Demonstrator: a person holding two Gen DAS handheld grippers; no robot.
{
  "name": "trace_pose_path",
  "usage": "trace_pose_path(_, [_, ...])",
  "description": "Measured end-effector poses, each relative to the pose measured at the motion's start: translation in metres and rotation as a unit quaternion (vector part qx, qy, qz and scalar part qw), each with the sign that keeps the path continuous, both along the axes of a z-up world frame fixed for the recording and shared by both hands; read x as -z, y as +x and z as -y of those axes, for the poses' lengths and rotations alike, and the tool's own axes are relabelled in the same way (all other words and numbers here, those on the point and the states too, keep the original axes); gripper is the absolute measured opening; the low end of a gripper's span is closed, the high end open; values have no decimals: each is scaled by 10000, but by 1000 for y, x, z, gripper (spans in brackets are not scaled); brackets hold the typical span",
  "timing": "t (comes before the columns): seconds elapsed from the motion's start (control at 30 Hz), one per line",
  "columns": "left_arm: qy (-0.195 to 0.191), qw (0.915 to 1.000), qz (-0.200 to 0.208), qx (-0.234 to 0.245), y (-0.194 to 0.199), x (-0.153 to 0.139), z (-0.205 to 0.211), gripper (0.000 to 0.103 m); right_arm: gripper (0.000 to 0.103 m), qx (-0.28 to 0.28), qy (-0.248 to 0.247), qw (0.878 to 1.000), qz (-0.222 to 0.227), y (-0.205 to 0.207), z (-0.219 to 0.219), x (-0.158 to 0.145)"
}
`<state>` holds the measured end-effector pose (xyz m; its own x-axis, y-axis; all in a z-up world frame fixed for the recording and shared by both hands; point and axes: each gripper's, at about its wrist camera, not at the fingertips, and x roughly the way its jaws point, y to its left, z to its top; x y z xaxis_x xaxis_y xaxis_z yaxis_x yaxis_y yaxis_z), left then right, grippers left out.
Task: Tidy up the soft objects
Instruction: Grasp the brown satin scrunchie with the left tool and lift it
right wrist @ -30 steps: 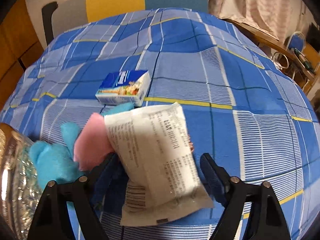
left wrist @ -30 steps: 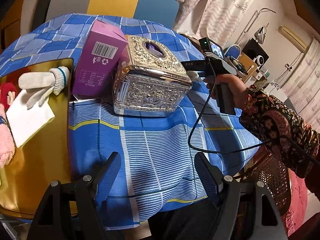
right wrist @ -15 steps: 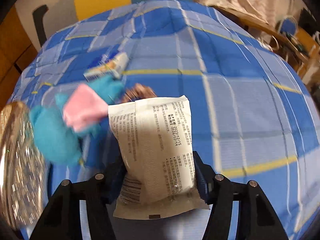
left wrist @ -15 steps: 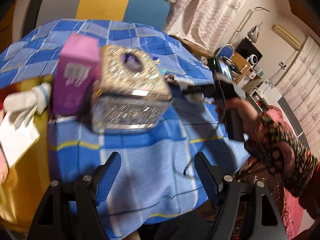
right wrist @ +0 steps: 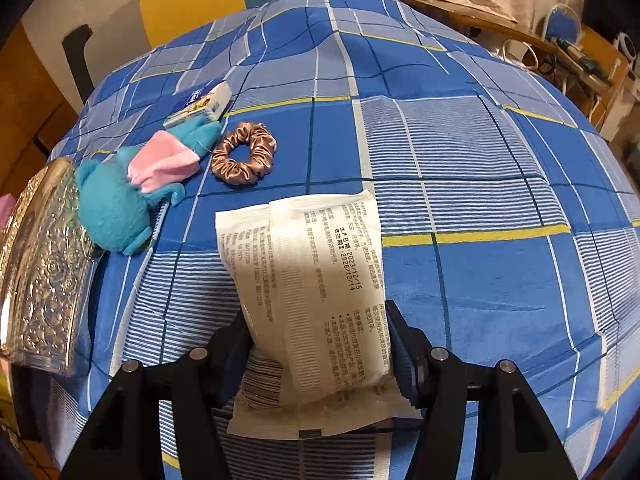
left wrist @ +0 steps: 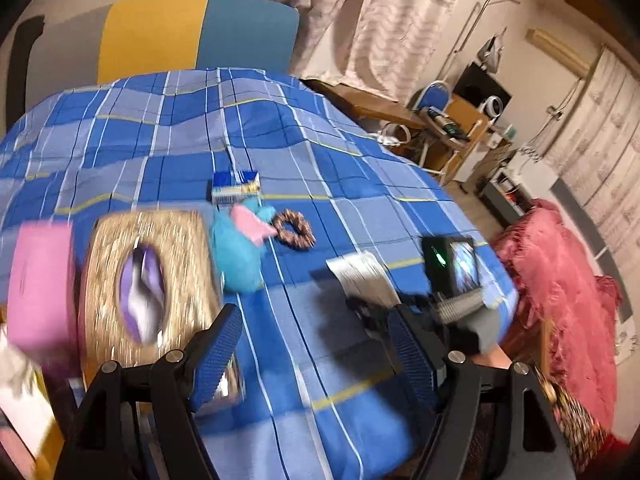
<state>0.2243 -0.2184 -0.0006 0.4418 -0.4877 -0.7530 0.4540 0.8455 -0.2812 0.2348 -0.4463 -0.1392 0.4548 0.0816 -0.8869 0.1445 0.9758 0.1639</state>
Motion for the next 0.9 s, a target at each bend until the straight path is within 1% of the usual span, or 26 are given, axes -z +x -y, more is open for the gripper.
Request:
trace_pose_path(0.03, [165,9999,-20,-29,9,1,12,77,62,13,25,10000,-14,0,1,0])
trace_pose_path(0.07, [239,9997,-69,-25,18,2,19,77,62,43,68,10000,-52,0,2,-1])
trace_pose_path(0.17, [350,9993,-156,8,39,10,44,77,62,126,229,9995,-166,3,6,-1])
trace_pose_path(0.2, [414,9989,-230,28,49,16,57,77,62,126,234,9994,-209,3,8,-1])
trace_pose_path(0.27, [525,9982,-271,71,59,25,73,77,62,183,87,9995,-243,2,9,-2])
trace_pose_path(0.33, [556,9970,-530,92,75,43,92,77,62,304,-51,9991,-284,0,13,-2])
trace_pose_path(0.43, [550,9947,-864,-43,95,65,110,77,62,439,-51,9984,-350,0,20,-1])
trace_pose_path(0.47, [588,9935,-966,-145,101,73,114,77,62,476,-41,9982,-363,-1,22,-1])
trace_pose_path(0.53, [643,9907,-1188,-166,113,86,123,77,62,497,-39,9980,-398,-1,23,-1])
trace_pose_path(0.6, [739,9878,-1318,-366,124,99,127,77,62,544,7,9977,-412,-3,24,-2])
trace_pose_path(0.67, [697,9850,-1494,-511,137,112,129,77,62,598,87,9973,-416,-1,26,-1])
trace_pose_path(0.8, [874,9828,-1437,-761,154,124,132,77,62,657,158,9968,-418,-1,27,-1])
trace_pose_path(0.9, [852,9820,-1462,-843,163,133,134,77,62,690,211,9965,-421,-1,29,-1])
